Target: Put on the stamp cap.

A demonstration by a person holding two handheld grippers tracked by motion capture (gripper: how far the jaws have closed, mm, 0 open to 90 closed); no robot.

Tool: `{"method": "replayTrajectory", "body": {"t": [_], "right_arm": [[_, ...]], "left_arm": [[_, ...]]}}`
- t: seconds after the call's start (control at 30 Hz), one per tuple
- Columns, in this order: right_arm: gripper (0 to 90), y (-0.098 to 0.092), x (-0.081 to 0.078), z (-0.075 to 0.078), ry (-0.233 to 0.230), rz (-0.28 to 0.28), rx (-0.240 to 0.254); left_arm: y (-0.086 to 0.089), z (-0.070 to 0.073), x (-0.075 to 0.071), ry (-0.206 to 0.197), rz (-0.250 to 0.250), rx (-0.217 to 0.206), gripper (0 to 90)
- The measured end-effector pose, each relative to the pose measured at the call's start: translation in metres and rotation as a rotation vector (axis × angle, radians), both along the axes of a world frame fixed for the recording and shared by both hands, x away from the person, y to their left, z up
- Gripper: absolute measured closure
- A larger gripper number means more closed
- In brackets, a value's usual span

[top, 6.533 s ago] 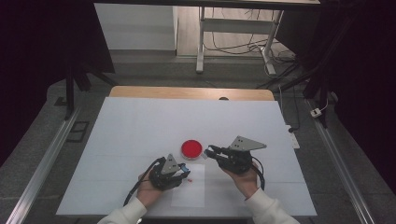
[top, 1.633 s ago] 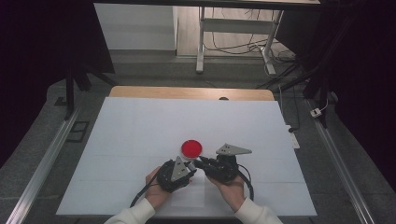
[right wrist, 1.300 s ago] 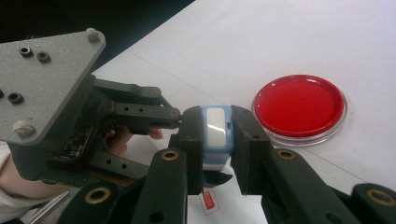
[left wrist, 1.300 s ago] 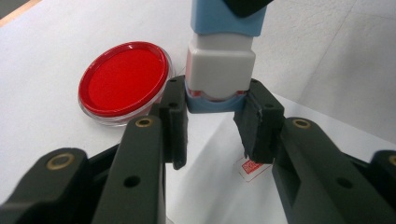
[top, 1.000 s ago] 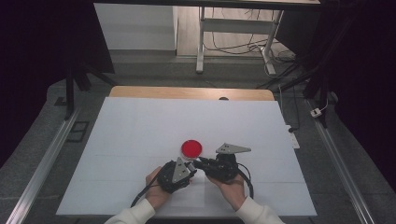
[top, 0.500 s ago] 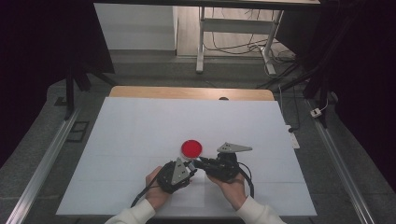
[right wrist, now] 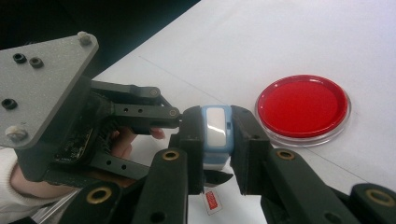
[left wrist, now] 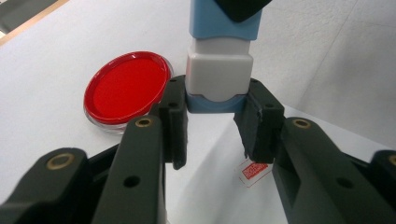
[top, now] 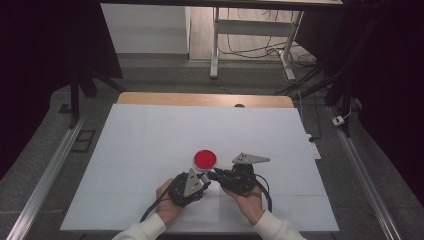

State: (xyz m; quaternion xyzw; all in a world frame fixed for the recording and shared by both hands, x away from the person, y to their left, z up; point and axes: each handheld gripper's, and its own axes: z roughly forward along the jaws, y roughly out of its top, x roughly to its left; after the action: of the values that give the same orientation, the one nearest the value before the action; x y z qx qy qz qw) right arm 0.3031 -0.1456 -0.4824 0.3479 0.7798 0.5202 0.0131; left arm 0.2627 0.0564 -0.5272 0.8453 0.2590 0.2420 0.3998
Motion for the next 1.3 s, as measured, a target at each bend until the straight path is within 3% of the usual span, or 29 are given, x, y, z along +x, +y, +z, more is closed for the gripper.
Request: {"method": "replayTrajectory", "body": {"t": [0.27,0.53,0.8,1.03,1.3], "right_arm": [[75.2,0.001,0.0,-0.001,-0.001,0.014,0.001],[75.2,-0.005,0.002,0.004,-0.042,0.009,0.002],[75.1,-0.013,0.007,0.007,-0.075,0.002,-0.013],[75.1,-0.018,0.011,0.007,-0.111,0.007,-0.031],[75.0,-0.023,0.014,0.009,-0.155,-0.004,-0.056]], "left_arm": [[0.001,-0.001,0.001,0.016,-0.003,-0.001,56.9],[0.007,0.002,0.003,0.049,0.015,-0.014,42.1],[0.021,0.005,-0.001,0.102,0.022,-0.029,37.4],[0.045,0.011,-0.009,0.137,0.02,-0.045,37.4],[0.08,0.013,-0.013,0.168,0.074,-0.074,37.4]]}}
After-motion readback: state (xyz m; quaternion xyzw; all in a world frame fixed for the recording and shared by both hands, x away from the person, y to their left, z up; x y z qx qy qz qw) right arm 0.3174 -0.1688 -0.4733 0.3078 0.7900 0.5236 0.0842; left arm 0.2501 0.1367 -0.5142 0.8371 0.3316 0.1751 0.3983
